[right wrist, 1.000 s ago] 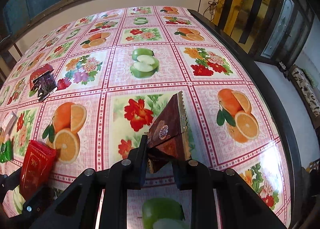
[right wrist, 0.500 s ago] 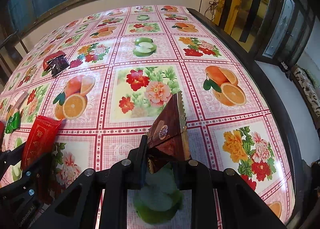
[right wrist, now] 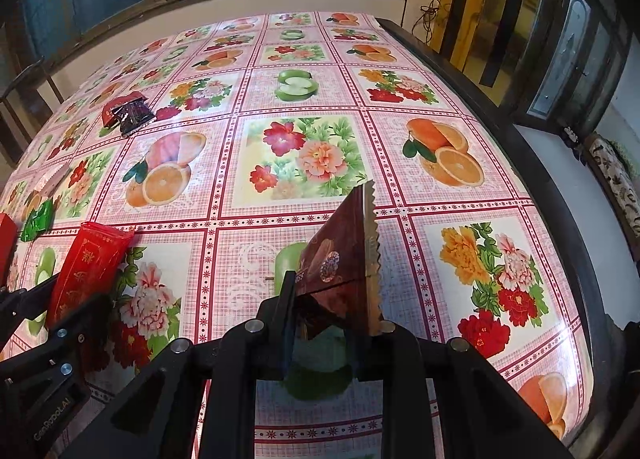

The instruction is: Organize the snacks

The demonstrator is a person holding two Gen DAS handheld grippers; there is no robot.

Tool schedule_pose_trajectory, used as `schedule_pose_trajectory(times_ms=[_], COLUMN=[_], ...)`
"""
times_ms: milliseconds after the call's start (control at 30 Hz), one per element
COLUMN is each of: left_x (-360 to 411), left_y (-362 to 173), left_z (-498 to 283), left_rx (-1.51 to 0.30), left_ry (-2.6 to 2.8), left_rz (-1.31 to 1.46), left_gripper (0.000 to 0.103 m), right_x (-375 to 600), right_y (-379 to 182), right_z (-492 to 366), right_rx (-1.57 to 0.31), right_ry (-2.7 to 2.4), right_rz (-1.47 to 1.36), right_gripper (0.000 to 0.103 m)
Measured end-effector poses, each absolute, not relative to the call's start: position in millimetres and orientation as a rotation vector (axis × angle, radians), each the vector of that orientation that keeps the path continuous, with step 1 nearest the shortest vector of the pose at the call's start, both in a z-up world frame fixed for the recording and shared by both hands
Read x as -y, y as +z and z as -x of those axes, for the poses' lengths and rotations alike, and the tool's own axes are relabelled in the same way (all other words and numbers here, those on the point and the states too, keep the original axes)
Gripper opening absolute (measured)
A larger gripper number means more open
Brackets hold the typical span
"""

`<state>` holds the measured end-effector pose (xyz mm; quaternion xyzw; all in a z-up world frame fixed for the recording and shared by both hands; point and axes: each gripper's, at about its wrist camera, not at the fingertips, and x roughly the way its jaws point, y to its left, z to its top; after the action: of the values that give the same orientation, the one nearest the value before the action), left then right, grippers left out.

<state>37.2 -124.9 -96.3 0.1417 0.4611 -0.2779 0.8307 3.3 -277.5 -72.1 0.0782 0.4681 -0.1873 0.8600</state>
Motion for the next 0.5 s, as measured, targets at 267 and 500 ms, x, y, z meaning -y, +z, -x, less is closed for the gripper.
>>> schedule_pose_trajectory(times_ms=[267,500], left_x=[114.5,103.3], left_y=[-96.6,-96.4], left_z=[-27.1,-18.7], left_rx=[-0.975,-0.971], left_ry=[-0.589,-0.585], left_rz=[-0.286,-0.269], left_gripper=[0.047,0.047], right_x=[273.2,266.6], right_y=[-72.0,-72.3], right_z=[4.5,10.7], right_rx=[-0.980,-0.978], right_ry=[-0.389,-0.378], right_rz=[-0.159,-0.158], right_gripper=[0.021,0.021])
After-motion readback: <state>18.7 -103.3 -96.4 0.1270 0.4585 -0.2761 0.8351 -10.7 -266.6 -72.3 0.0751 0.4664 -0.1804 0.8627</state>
